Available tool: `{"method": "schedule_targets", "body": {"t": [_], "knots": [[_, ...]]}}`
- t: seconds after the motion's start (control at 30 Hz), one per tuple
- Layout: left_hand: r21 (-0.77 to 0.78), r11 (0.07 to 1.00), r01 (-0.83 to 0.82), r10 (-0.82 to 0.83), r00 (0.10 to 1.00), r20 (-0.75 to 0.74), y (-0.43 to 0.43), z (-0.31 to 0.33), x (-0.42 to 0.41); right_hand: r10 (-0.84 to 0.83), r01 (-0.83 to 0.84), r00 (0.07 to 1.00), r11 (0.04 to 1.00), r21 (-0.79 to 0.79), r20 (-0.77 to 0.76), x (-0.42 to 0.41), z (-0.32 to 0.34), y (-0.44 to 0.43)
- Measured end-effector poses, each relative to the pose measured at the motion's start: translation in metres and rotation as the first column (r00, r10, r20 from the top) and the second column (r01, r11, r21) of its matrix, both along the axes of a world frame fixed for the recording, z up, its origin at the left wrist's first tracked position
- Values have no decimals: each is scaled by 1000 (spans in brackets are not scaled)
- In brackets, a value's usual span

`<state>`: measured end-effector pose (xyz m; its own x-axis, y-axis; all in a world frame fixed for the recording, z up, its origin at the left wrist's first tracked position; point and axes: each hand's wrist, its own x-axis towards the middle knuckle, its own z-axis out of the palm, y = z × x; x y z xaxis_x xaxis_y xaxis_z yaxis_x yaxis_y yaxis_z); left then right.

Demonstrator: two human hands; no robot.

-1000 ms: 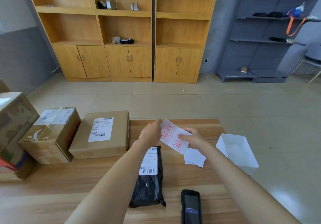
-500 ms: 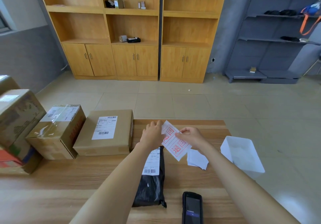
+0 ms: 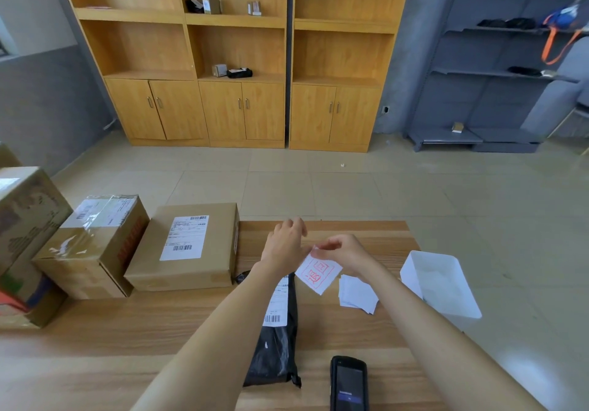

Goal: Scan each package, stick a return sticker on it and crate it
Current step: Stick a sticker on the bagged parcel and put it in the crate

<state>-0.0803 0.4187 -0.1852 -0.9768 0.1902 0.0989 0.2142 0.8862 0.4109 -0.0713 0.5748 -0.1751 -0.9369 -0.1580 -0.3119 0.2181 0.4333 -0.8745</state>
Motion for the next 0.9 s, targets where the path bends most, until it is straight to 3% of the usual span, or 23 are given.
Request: {"method": "schedule_targets", "body": {"t": [0.2,0.9], "knots": [[33,996,84,-85,995,50,4,-4,-7,-56,58,997,998,39,-43,-7,-7,9],[57,992,110,-116,986,120,8,3,-10,-17,31,994,990,138,-104,-7,-4,13]]}}
